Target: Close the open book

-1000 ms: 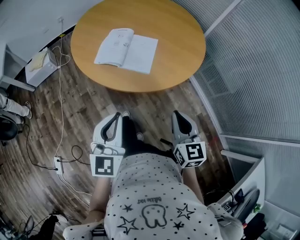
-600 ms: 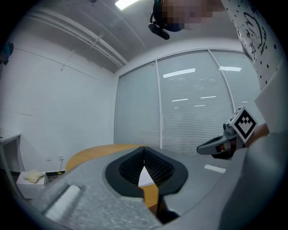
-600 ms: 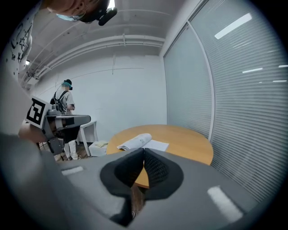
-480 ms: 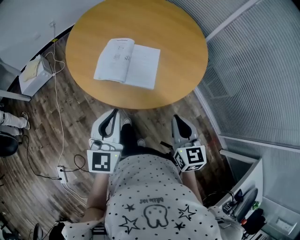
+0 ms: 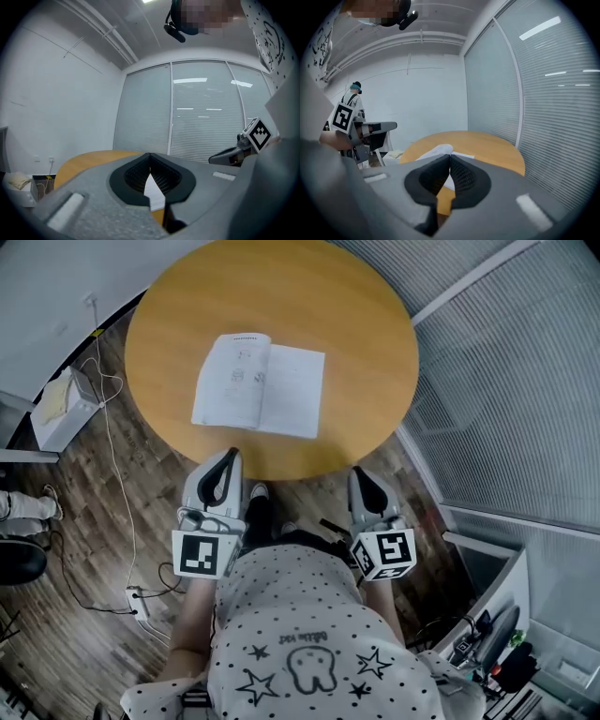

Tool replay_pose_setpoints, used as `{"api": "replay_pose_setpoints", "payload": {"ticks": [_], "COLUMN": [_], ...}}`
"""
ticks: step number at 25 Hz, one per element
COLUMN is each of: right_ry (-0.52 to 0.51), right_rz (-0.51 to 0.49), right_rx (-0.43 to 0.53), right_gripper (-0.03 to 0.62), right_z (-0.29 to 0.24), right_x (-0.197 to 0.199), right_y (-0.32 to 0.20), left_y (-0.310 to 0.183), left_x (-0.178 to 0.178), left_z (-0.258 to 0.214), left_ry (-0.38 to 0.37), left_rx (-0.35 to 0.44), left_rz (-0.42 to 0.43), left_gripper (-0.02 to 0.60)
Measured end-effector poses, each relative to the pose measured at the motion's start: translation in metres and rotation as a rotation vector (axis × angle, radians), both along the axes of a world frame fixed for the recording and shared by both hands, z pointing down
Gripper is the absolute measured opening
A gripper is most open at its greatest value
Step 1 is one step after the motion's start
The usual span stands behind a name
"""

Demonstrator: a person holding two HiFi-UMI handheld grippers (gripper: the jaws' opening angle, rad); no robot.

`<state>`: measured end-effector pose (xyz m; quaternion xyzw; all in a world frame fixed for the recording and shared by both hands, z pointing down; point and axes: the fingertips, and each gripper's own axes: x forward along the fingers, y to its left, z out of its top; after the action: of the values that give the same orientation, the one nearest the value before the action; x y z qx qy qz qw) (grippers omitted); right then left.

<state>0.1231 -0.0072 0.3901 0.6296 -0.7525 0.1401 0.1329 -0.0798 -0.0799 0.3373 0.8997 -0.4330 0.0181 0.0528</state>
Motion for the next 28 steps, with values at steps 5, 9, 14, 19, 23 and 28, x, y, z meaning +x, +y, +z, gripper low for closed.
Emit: {"api": "replay_pose_setpoints", "payload": {"ticks": [5,9,14,19,23,28], "right_ry": [-0.001,-0.009,-0.014,-0.023,-0.031,-0.019], "right_rz": [0.027,0.034,0.038,0.016,0.001,-0.022], "right_rx": [0.004,0.009,0.009,0.026,0.037,0.050], "right_gripper": [0.005,0.005,0.005,0.005,0.005,0.005], "right_z": [-0.002,-0.002,0.000,-0.003,-0.007,-0.020], "right_x": [-0.005,-0.008,-0.003,-0.001,0.007,0.024], "right_y": [-0.010,-0.014,-0.022,-0.030,-0.031,-0.032], "left_y": [-0.018,-0.031,-0.035,-0.029,-0.023,-0.019], "left_x": [-0.011,-0.026,-0.032,-0.031,-0.023,-0.007], "left_z": [0.005,0.007,0.011,0.012,0.013,0.004], "left_ry": [-0.006,-0.007,-0.023,-0.026,-0.034,-0.027], "left_rx": [-0.009,-0.008,-0.020,-0.033,-0.045,-0.046], "left_rz": [0.006,-0.024,-0.052,-0.077,-0.089,-0.108], "left_gripper": [0.011,0.011,0.011,0.011,0.011,0.011]}}
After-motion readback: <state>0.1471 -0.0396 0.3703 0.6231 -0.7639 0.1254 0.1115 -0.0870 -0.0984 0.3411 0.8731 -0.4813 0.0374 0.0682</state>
